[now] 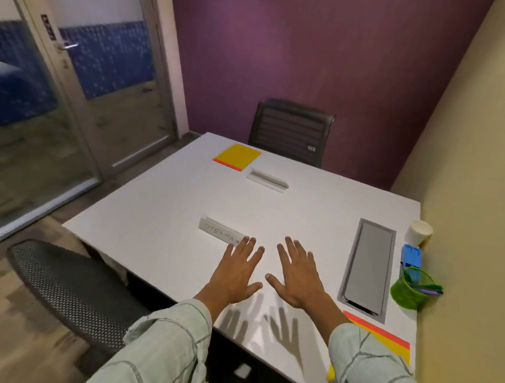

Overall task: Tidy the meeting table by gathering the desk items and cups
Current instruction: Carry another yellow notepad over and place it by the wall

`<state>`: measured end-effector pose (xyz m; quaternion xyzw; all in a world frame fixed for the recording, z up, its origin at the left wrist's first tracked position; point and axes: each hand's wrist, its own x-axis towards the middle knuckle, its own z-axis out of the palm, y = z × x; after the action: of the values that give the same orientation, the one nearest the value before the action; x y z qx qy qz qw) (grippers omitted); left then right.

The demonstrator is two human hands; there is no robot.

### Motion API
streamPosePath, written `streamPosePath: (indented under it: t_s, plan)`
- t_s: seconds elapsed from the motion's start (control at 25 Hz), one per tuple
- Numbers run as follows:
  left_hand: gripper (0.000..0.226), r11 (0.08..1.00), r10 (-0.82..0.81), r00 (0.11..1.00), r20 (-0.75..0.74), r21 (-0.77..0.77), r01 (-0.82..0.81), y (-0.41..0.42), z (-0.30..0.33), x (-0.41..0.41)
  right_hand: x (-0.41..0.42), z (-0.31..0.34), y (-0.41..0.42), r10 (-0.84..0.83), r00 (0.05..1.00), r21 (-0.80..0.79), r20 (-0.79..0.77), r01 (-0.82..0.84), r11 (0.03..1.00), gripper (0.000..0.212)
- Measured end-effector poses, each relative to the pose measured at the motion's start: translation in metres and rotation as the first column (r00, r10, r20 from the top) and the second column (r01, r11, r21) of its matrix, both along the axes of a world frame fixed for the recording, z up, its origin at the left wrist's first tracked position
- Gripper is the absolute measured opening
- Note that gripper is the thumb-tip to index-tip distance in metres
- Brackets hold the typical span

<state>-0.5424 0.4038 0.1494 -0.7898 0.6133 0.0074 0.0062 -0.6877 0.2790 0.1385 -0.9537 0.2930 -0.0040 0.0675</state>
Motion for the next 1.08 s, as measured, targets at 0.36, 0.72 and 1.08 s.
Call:
streamPosePath:
  t_s: [0.36, 0.72, 1.08]
  plan:
    - [0.079, 0.959, 0.203, 0.972, 0.117, -0.226, -0.173, 0.129, 0.1, 0.126, 0.158, 0.101, 0.102, 0.19, 0.977, -0.207, 0.099, -0.166, 0.964, 0.08]
    - [0.077, 0.84, 0.497, 0.861, 0.11, -0.309, -0.446, 0.353, 0.125, 0.268, 0.317, 0.15, 0.297, 0.461, 0.874, -0.301, 0.15, -0.404, 0.864, 0.078]
    - [0.075, 0.674, 0.724, 0.689, 0.035, -0.251, -0.695, 0.496, 0.065, 0.343, 0.462, 0.096, 0.426, 0.701, 0.71, -0.255, 0.069, -0.667, 0.7, 0.079]
